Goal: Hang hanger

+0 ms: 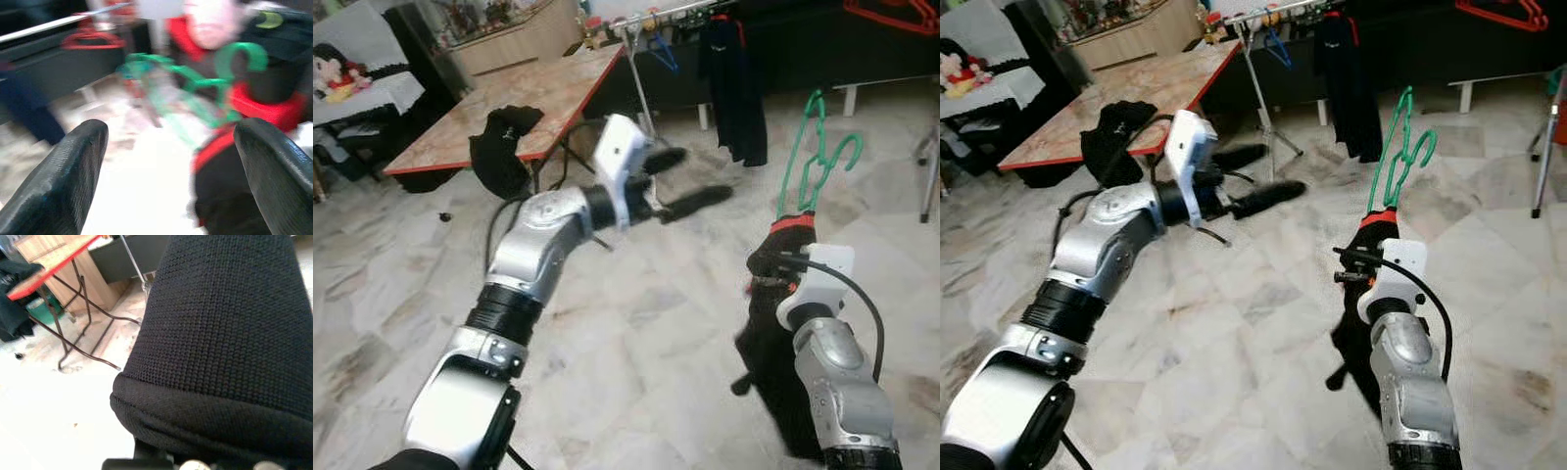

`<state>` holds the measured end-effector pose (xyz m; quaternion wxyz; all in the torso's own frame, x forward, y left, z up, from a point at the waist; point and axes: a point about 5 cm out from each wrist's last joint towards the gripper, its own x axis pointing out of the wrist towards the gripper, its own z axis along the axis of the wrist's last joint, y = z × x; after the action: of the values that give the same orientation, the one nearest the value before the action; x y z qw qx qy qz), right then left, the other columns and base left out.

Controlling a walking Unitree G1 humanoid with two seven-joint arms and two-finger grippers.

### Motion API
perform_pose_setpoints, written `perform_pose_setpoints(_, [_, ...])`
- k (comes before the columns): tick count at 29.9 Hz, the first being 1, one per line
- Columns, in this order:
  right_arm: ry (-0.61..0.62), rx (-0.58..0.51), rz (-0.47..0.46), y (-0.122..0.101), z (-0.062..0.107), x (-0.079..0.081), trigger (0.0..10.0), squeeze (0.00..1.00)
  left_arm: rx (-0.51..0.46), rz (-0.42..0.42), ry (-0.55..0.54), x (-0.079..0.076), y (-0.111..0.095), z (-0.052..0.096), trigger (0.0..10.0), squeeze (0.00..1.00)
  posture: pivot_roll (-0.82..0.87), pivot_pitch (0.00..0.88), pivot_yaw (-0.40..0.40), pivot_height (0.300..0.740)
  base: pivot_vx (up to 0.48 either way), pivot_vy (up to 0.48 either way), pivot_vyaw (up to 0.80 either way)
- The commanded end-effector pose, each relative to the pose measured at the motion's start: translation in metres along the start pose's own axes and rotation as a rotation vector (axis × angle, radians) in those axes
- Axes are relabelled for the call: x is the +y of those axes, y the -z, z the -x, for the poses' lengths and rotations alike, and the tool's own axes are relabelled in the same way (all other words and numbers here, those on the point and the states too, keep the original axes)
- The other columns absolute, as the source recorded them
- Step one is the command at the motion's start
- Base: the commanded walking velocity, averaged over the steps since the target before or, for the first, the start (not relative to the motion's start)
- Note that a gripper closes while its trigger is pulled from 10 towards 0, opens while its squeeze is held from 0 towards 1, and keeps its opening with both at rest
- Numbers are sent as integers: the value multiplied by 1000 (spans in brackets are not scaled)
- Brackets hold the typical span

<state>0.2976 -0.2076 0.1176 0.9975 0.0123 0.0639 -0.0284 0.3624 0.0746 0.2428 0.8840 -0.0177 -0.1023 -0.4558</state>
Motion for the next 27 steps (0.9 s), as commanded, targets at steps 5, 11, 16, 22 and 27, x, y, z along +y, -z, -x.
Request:
perform_pose_setpoints(5, [-56,-20,23,-6,-6,10,10000,0,143,67,-353,6,54,63,10000,0,-114,0,211,740,0,0,0])
perform_pose_setpoints(11, [-81,20,39,3,-7,11,10000,0,307,110,-606,-7,101,141,10000,0,-54,0,153,740,0,0,0])
perform_pose_setpoints(16, [-101,49,52,10,-7,11,10000,0,335,131,-752,-11,114,174,10000,0,-16,0,101,740,0,0,0])
perform_pose_setpoints(22, [-118,60,78,10,-7,8,10000,0,392,154,-867,-15,132,203,10000,0,-19,0,70,740,0,0,0])
perform_pose_setpoints(27, [-131,56,90,7,-7,7,10000,0,363,205,-899,-23,136,205,10000,0,-28,0,58,740,0,0,0])
